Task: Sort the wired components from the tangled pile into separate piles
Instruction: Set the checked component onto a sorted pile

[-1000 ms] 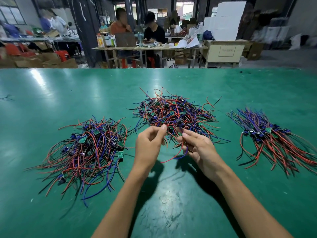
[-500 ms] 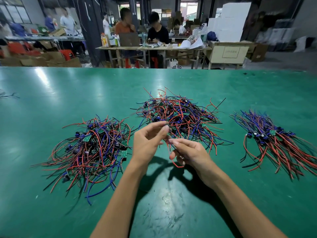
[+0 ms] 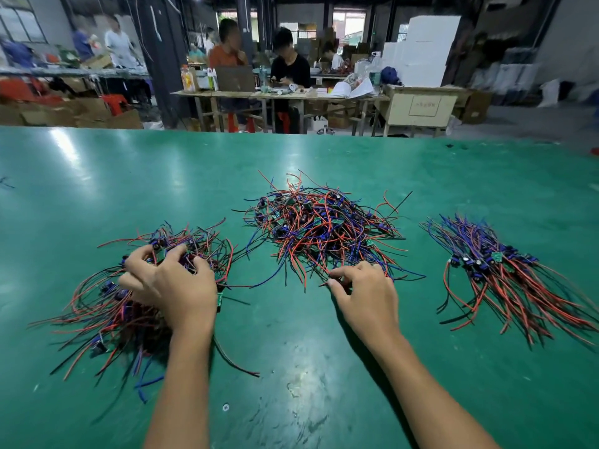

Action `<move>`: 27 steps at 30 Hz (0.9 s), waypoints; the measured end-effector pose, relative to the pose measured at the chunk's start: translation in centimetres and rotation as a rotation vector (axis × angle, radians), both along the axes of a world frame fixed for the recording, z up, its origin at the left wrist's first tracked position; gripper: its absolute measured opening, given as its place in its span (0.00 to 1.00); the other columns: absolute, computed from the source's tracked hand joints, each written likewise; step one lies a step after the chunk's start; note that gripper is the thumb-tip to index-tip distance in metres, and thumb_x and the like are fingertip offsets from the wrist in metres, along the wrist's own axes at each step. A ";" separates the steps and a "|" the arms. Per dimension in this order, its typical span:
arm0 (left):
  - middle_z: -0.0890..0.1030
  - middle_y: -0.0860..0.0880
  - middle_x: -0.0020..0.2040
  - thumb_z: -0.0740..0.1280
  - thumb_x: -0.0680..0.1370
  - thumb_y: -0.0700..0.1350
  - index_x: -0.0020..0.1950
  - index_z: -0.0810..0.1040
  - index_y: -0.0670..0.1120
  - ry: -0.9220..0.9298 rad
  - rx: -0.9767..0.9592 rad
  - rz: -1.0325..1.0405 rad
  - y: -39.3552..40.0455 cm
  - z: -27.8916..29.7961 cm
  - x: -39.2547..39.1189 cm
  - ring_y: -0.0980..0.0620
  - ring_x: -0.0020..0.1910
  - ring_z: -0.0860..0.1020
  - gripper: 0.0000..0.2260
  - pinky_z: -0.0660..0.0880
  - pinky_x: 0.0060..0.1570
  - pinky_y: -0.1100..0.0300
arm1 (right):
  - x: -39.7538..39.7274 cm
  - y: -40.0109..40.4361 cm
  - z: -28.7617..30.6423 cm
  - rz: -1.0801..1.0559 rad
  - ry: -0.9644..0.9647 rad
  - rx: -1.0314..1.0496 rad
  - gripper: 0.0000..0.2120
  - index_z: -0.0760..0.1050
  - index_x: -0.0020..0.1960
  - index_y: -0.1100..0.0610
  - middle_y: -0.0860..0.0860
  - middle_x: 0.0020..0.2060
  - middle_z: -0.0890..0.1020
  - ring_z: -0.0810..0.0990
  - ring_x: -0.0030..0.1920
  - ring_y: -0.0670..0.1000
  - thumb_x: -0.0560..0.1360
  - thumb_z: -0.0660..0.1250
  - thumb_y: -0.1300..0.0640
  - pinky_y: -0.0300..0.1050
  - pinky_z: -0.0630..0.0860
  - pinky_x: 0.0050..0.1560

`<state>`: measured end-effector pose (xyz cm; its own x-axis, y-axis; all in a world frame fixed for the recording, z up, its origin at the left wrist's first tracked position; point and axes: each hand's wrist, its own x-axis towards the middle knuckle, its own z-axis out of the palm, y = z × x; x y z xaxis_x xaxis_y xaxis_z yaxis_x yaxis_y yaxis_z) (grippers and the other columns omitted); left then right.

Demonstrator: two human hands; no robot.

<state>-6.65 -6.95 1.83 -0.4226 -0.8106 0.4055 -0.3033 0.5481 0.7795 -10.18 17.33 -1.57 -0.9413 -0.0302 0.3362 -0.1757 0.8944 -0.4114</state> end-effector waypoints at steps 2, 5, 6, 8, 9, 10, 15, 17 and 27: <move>0.69 0.40 0.68 0.71 0.74 0.43 0.57 0.84 0.48 0.016 -0.068 0.027 0.6 0.2 -0.1 0.33 0.65 0.65 0.11 0.62 0.60 0.48 | -0.1 0.1 0.2 -0.020 -0.007 0.014 0.11 0.82 0.56 0.44 0.46 0.49 0.80 0.74 0.55 0.51 0.80 0.65 0.43 0.49 0.70 0.55; 0.76 0.41 0.58 0.71 0.74 0.40 0.52 0.84 0.49 0.125 -0.233 -0.121 1.7 0.3 -0.4 0.37 0.59 0.69 0.09 0.64 0.57 0.50 | 0.1 0.2 0.2 0.003 -0.007 0.046 0.10 0.79 0.56 0.46 0.46 0.52 0.79 0.73 0.57 0.51 0.82 0.61 0.45 0.49 0.69 0.57; 0.79 0.42 0.54 0.71 0.74 0.39 0.51 0.84 0.49 0.128 -0.276 -0.237 2.3 0.2 -0.5 0.39 0.57 0.71 0.08 0.66 0.57 0.50 | 0.1 0.2 0.2 0.013 -0.005 0.058 0.10 0.78 0.57 0.47 0.47 0.53 0.79 0.73 0.58 0.52 0.83 0.60 0.46 0.49 0.69 0.57; 0.80 0.46 0.52 0.70 0.76 0.40 0.53 0.84 0.49 0.019 -0.313 -0.484 3.8 -0.2 -0.8 0.42 0.57 0.72 0.08 0.68 0.58 0.50 | 0.1 0.3 0.2 0.015 0.007 0.037 0.11 0.77 0.57 0.49 0.48 0.54 0.78 0.72 0.58 0.53 0.84 0.58 0.48 0.50 0.69 0.57; 0.80 0.48 0.55 0.69 0.78 0.44 0.57 0.83 0.49 -0.081 -0.350 -0.569 4.5 -0.6 -0.9 0.45 0.59 0.72 0.08 0.68 0.60 0.50 | 0.1 0.5 0.3 0.007 0.018 0.013 0.11 0.77 0.56 0.50 0.49 0.54 0.78 0.72 0.57 0.53 0.84 0.58 0.48 0.50 0.68 0.57; 0.79 0.50 0.59 0.67 0.80 0.48 0.61 0.82 0.49 -0.187 -0.402 -0.620 5.2 -1.2 -1.0 0.47 0.62 0.72 0.11 0.67 0.61 0.51 | 0.1 0.6 0.3 -0.001 0.031 -0.016 0.11 0.77 0.55 0.51 0.49 0.53 0.78 0.71 0.56 0.54 0.84 0.58 0.48 0.50 0.68 0.57; 0.79 0.53 0.62 0.63 0.82 0.53 0.63 0.81 0.51 -0.381 -0.450 -0.681 6.1 -3.2 -1.6 0.49 0.62 0.72 0.13 0.66 0.59 0.54 | 0.0 1.0 0.3 0.010 0.038 -0.233 0.08 0.77 0.53 0.53 0.50 0.51 0.80 0.73 0.55 0.56 0.84 0.60 0.52 0.52 0.68 0.55; 0.81 0.52 0.55 0.66 0.81 0.52 0.58 0.83 0.52 -0.338 -0.413 -0.659 6.1 -3.2 -1.5 0.48 0.58 0.73 0.10 0.66 0.56 0.54 | 0.0 1.0 0.4 0.012 0.047 -0.366 0.07 0.77 0.52 0.52 0.49 0.48 0.80 0.74 0.54 0.55 0.84 0.61 0.52 0.51 0.69 0.52; 0.83 0.52 0.51 0.68 0.80 0.44 0.55 0.81 0.52 -0.261 -0.257 -0.667 6.6 -3.1 -0.9 0.49 0.52 0.77 0.06 0.68 0.57 0.53 | 0.4 1.1 -0.2 0.092 0.019 -0.390 0.06 0.83 0.53 0.48 0.47 0.47 0.84 0.79 0.51 0.51 0.81 0.67 0.54 0.50 0.76 0.54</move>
<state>-7.59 -0.37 -1.23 -0.8982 -0.2429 0.3665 -0.0009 0.8346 0.5509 -9.74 18.44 -1.79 -0.9339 0.0192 0.3569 -0.2591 0.6516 -0.7130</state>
